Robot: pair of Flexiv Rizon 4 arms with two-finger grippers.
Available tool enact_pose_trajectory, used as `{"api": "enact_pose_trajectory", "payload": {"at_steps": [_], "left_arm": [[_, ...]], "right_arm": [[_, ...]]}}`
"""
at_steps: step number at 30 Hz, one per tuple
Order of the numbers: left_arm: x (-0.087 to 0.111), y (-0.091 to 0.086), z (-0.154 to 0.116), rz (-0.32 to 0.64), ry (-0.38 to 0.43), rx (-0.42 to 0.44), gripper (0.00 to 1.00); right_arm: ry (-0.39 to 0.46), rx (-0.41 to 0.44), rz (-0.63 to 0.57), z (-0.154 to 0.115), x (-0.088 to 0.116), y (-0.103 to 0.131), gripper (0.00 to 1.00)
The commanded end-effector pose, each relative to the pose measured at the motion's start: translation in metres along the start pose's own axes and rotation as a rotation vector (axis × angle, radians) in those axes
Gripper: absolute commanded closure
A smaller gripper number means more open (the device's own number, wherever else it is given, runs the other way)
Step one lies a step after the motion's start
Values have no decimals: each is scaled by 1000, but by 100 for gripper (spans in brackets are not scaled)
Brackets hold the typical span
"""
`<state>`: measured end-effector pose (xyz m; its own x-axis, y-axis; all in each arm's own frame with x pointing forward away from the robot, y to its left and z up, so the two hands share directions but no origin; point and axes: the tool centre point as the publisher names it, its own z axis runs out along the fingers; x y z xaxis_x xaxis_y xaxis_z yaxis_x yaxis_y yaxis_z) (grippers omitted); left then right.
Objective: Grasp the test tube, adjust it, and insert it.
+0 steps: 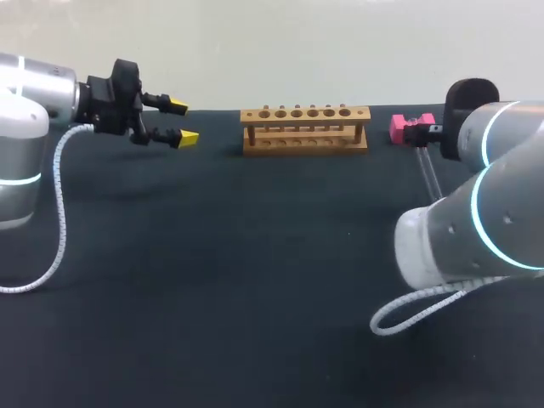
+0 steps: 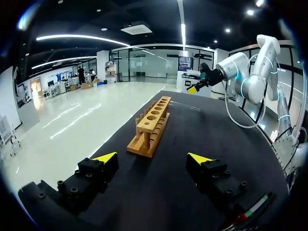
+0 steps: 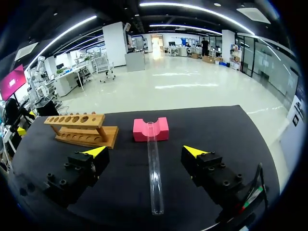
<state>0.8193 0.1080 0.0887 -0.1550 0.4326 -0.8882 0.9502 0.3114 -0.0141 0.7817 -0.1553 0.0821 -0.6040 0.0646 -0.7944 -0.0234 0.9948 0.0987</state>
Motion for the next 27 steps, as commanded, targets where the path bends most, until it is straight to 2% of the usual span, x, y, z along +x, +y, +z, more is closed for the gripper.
{"api": "enact_pose_trajectory", "payload": {"at_steps": [1, 19, 27], "left_arm": [[1, -1, 0, 3, -5, -3, 0], [1, -1, 0, 3, -5, -3, 0], [1, -1, 0, 3, -5, -3, 0]], "right_arm": [[-29, 76, -2, 12, 4, 2, 0], [-21, 37, 12, 33, 24, 6, 0], [-3, 35, 2, 43, 35, 0, 0]]}}
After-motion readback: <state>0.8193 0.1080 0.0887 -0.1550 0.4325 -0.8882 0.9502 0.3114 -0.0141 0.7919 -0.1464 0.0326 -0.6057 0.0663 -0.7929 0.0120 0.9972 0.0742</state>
